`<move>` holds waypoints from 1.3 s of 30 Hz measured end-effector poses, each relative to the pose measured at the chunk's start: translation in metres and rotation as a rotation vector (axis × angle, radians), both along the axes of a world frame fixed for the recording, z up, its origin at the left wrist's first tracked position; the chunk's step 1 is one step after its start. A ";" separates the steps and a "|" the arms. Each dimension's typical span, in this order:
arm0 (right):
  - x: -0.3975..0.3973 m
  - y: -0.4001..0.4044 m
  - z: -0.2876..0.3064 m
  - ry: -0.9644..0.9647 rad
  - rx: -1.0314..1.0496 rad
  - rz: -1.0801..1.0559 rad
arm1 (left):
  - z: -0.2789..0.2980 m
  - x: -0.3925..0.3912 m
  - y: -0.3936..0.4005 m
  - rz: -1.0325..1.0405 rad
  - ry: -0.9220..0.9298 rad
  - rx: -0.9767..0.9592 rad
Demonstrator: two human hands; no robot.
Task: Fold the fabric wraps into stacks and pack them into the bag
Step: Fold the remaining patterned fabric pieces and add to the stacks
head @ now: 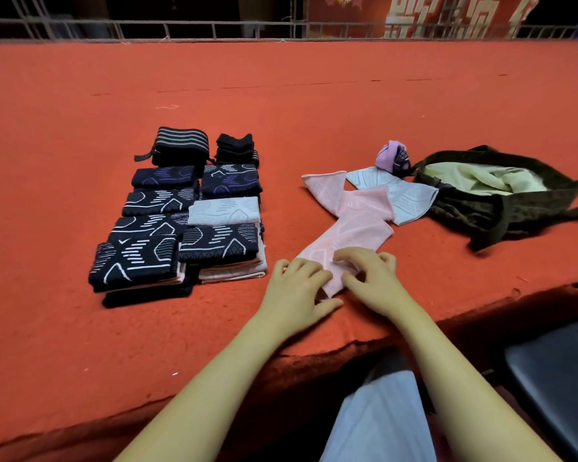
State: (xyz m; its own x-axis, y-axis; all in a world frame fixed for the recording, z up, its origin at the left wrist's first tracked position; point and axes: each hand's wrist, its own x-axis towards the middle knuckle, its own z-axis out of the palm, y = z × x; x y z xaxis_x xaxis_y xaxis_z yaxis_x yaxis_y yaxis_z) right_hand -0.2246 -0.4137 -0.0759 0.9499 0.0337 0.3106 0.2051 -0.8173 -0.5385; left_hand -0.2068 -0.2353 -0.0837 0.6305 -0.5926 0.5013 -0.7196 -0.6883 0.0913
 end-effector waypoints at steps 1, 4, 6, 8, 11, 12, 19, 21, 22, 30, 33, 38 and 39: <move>-0.002 -0.002 0.001 0.021 -0.017 0.037 | -0.001 -0.001 -0.001 0.005 0.014 -0.002; -0.008 -0.004 0.003 0.057 0.026 0.128 | -0.003 -0.003 -0.001 0.010 0.019 -0.031; -0.011 -0.006 0.001 0.046 0.000 0.177 | -0.003 -0.003 0.003 0.009 0.001 -0.074; -0.008 -0.006 -0.003 -0.022 -0.079 0.159 | -0.001 0.000 0.010 0.021 0.007 -0.128; -0.003 -0.004 -0.006 -0.236 -0.209 0.079 | 0.007 0.003 0.018 0.037 -0.024 -0.193; -0.002 -0.002 -0.005 -0.304 -0.244 0.065 | 0.011 0.003 0.021 0.027 -0.029 -0.218; -0.011 0.011 -0.001 -0.343 -0.077 0.012 | 0.028 -0.003 0.025 0.078 0.125 -0.097; -0.005 0.005 -0.005 -0.305 -0.055 -0.215 | 0.026 0.000 0.017 0.126 0.145 -0.042; 0.000 0.000 -0.007 -0.274 -0.073 -0.306 | 0.026 0.000 0.011 0.154 0.152 -0.025; 0.028 -0.024 -0.013 -0.055 -0.226 -0.612 | 0.017 0.015 -0.039 0.397 0.288 0.203; 0.036 -0.029 -0.012 0.025 -0.249 -0.648 | 0.009 0.024 -0.048 0.472 0.285 0.209; 0.038 -0.035 -0.020 0.038 -0.233 -0.582 | -0.001 0.037 -0.055 0.415 0.297 -0.045; 0.038 -0.035 -0.020 0.021 -0.205 -0.592 | -0.003 0.039 -0.057 0.394 0.262 -0.089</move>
